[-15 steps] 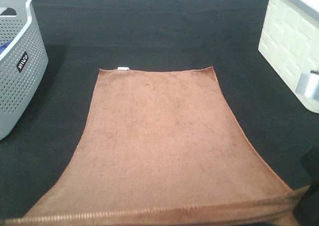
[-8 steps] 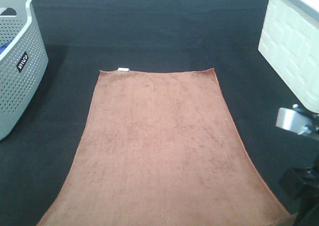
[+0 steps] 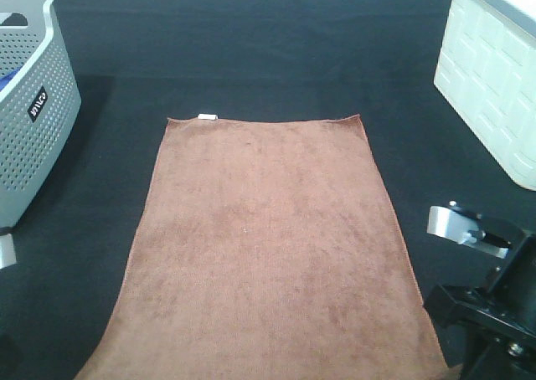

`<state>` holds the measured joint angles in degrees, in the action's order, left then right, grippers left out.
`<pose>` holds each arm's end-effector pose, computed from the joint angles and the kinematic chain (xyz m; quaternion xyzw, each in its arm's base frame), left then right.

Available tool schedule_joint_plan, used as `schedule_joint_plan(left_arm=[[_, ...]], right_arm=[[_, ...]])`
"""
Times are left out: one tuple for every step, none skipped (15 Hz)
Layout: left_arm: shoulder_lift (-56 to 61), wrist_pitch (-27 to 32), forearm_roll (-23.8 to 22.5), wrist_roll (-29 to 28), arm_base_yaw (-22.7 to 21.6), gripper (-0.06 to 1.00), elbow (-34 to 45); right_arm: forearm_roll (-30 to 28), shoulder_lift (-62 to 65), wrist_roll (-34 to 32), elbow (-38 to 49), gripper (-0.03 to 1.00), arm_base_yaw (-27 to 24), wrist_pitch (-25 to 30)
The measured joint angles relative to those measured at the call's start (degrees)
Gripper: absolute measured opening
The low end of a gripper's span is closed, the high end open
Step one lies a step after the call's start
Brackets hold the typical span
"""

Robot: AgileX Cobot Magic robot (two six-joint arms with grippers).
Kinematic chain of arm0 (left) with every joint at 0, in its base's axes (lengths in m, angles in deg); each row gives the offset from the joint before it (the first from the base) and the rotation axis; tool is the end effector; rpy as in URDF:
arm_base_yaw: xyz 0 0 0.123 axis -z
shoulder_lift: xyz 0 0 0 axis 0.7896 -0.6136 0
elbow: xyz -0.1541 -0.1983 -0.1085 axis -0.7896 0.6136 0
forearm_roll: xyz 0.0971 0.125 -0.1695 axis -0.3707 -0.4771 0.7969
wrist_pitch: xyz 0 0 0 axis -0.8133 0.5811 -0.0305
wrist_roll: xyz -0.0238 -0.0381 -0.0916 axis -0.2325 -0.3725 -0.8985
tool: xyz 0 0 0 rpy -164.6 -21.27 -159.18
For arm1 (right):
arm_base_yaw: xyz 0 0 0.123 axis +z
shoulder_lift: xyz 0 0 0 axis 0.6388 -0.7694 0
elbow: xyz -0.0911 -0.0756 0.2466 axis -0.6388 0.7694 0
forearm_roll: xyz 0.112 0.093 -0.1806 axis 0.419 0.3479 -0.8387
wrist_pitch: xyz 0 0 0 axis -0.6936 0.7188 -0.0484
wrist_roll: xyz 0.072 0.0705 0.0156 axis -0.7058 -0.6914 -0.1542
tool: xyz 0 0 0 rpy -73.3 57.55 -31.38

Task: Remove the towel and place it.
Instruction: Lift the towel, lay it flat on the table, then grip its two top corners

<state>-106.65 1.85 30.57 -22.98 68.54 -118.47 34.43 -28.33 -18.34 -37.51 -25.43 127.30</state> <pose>0.1194 -0.0883 0.1747 -0.0415 -0.9604 0.2301 0.1518 0.1445 0.0820 0.1526 0.0489 -0.9655 -0.1930 0.1678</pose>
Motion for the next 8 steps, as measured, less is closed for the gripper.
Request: schedule_joint_plan(left_arm=[[-2.29,-0.52,-0.06,1.95,-0.29,0.0,0.0],[-3.61,-0.69,0.57,3.84,-0.29,0.0,0.0],[-4.93,-1.09,1.15,5.56,-0.34,0.0,0.0],[-6.07,-1.95,1.55,6.99,-0.46,0.0,0.0],[-7.39,-2.41,1.78,8.02,-0.46,0.0,0.0],[-8.37,-2.46,1.89,8.77,-0.46,0.0,0.0],[-9.05,-2.46,1.78,9.45,-0.46,0.0,0.0],[-9.22,-2.69,1.6,9.8,-0.29,0.0,0.0]], right_arm=[[0.86,-1.83,1.89,0.06,0.0,-0.11,-0.86],[0.86,-2.98,2.52,0.11,0.0,-0.11,-1.6],[0.69,-4.18,2.75,0.17,0.0,-0.11,-2.29],[0.57,-5.5,2.75,0.29,0.0,-0.11,-2.64],[0.57,-7.05,2.81,0.29,0.01,-0.11,-3.5],[0.63,-8.42,3.09,0.29,0.03,-0.11,-3.84],[0.74,-9.34,3.72,0.29,0.04,-0.11,-4.3],[1.2,-9.91,4.13,0.29,0.05,-0.11,-4.76]])
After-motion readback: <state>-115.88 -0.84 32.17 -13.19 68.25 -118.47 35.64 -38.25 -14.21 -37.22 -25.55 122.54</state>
